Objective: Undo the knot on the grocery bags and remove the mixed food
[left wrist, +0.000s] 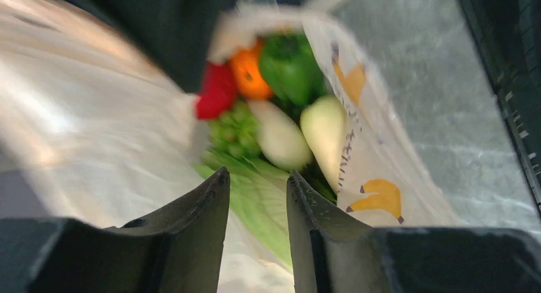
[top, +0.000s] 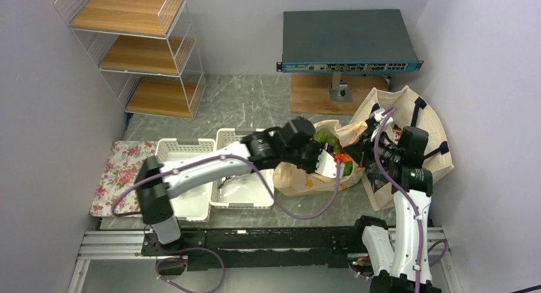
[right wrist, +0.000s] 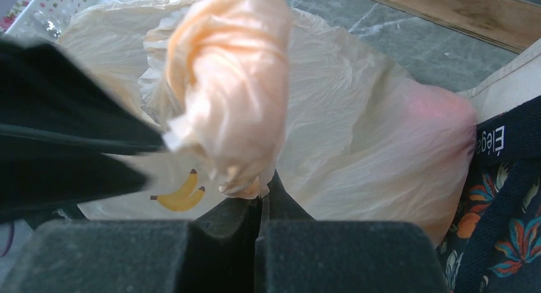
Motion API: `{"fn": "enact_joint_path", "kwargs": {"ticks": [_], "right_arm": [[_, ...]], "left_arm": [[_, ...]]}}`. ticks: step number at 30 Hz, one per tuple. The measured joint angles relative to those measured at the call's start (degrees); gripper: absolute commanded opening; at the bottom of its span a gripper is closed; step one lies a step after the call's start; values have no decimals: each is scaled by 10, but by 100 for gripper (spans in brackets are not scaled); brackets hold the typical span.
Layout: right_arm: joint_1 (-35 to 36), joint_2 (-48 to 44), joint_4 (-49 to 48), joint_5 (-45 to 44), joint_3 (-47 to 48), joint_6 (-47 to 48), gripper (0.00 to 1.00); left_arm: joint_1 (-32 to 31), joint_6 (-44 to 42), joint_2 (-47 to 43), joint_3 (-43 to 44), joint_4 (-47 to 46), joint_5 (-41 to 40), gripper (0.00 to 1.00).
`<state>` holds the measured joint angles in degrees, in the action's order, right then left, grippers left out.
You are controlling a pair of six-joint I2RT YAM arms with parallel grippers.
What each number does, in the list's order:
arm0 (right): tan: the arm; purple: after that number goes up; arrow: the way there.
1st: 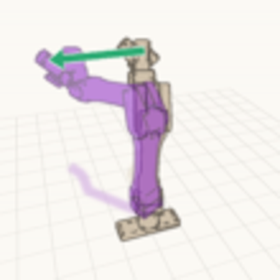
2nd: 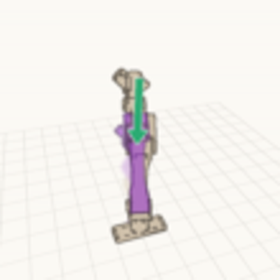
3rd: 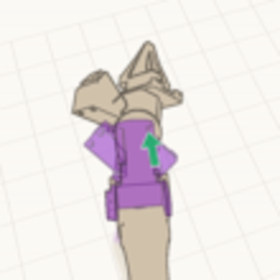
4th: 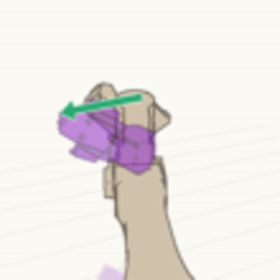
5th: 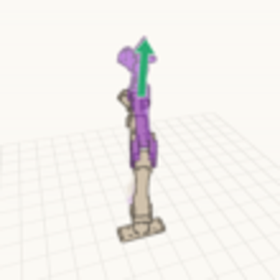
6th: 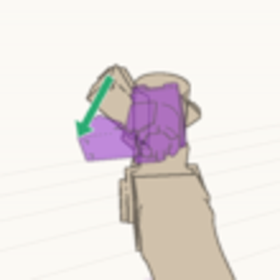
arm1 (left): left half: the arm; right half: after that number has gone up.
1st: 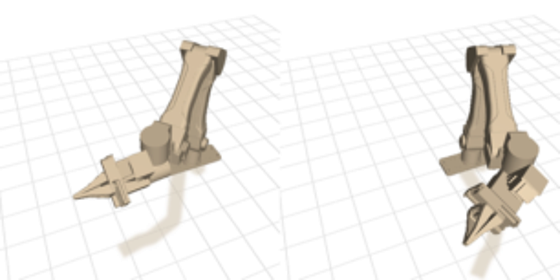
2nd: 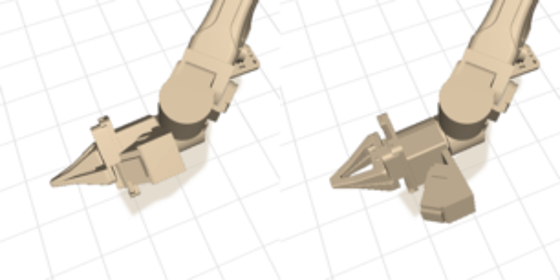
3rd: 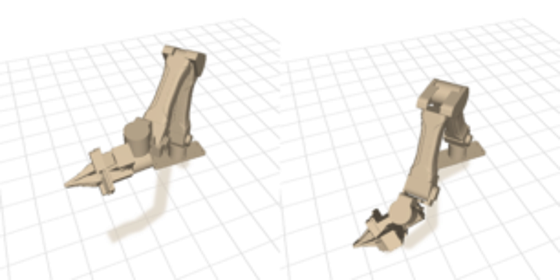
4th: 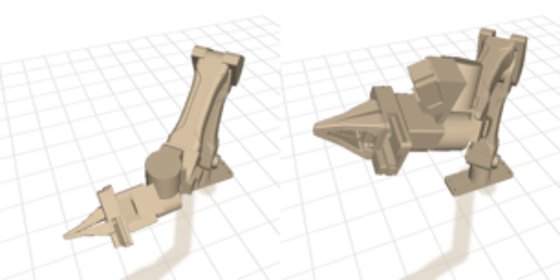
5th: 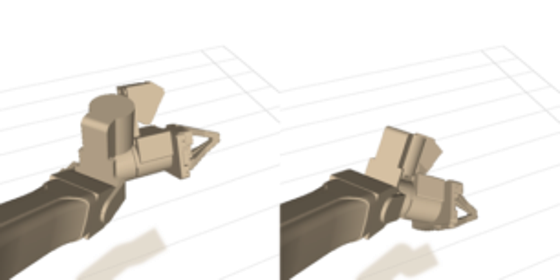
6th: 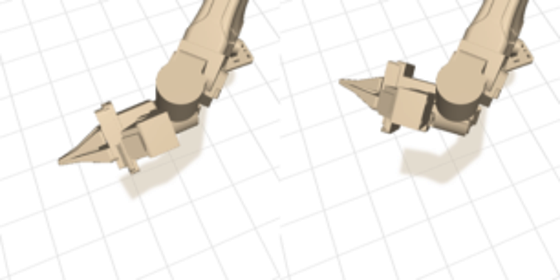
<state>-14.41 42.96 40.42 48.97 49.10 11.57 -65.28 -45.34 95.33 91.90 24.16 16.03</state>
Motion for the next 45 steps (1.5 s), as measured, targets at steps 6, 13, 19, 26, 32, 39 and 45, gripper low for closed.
{"fn": "enact_joint_path", "kwargs": {"ticks": [6,13,19,26,32,39,45], "right_arm": [[0,9,-3,0,0,-12,0],[0,12,-17,0,1,-23,0],[0,12,-23,0,1,-26,0],[0,13,-28,-6,1,-26,0],[1,16,-28,-9,1,-26,0],[1,17,-47,-3,5,-28,0],[2,25,-45,-5,6,-27,0]], "left_arm": [[16,14,124,-34,-12,-100,53],[32,53,155,-22,-23,-189,79],[30,101,175,-3,-13,-219,85],[34,170,234,62,49,-217,74],[46,214,247,91,83,-204,36],[51,231,231,92,87,-195,0],[56,225,170,42,80,-160,0]]}}
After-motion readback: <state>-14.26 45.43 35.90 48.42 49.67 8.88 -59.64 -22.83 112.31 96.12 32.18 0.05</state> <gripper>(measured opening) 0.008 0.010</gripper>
